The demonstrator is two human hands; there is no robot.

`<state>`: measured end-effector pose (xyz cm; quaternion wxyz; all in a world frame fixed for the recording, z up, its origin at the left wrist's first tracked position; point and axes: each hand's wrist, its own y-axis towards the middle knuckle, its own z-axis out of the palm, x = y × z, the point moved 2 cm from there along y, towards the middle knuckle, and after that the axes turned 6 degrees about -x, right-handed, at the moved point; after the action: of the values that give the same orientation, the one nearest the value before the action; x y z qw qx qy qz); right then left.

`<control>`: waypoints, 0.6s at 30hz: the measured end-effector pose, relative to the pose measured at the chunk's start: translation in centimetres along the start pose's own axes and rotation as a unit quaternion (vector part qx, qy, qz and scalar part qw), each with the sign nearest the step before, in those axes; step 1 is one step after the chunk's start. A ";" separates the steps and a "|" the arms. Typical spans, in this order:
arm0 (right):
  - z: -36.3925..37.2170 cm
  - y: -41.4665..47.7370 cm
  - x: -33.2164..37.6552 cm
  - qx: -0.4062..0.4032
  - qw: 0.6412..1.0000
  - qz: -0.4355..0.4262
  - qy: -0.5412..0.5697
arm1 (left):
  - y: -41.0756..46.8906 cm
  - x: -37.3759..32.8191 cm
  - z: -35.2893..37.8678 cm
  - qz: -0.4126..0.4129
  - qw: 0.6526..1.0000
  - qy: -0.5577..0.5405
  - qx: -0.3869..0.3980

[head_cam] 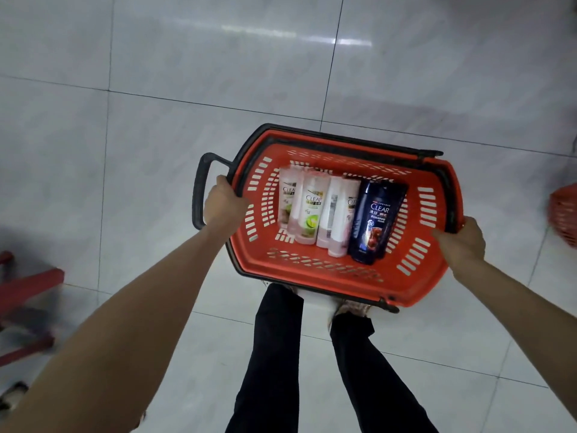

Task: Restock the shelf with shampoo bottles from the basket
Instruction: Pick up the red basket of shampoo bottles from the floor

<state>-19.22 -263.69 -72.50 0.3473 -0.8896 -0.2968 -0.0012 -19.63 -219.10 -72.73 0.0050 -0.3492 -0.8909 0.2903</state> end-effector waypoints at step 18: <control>-9.9 -11.9 8.7 0.050 0.998 0.011 -0.040 | -5.1 5.6 -17.0 -0.141 0.965 -0.088 0.205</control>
<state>-16.31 -258.28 -55.79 0.3793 -0.8736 -0.3003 0.0528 -23.43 -209.85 -57.03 0.0386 -0.1844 -0.8496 0.4927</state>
